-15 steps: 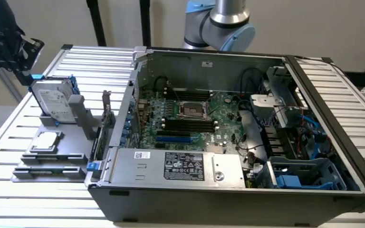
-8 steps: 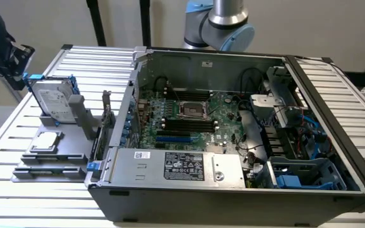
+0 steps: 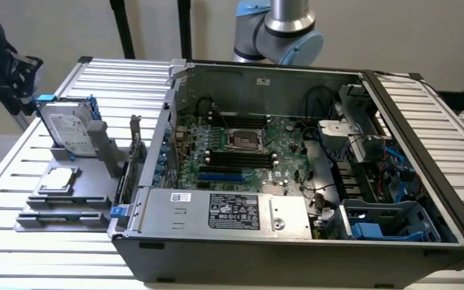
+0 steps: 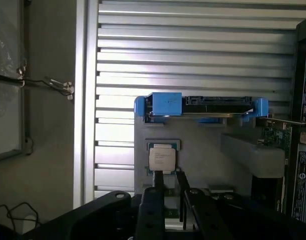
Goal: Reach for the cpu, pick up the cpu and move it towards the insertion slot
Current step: 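Pick up the cpu and move it towards the insertion slot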
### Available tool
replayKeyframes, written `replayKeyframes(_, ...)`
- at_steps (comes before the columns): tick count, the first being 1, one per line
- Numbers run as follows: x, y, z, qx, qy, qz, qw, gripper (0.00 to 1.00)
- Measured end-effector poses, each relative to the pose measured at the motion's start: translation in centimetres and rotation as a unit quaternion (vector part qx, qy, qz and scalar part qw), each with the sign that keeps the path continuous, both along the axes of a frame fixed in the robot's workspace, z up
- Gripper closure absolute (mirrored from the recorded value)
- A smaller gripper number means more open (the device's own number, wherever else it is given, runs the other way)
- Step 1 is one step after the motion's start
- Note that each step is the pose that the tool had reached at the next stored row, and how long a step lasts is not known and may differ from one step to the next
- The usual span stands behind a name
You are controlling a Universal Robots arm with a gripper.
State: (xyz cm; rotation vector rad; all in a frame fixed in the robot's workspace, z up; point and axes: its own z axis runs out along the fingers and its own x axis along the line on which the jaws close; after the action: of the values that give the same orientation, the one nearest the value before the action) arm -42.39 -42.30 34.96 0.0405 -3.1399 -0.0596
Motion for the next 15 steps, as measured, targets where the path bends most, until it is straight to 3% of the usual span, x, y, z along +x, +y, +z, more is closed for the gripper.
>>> replayKeyframes(10,0.0,0.0,-0.28,0.0,0.0,0.0,1.0,0.35)
replayKeyframes(15,0.0,-0.04,-1.18,0.0,0.0,0.0,1.0,0.35)
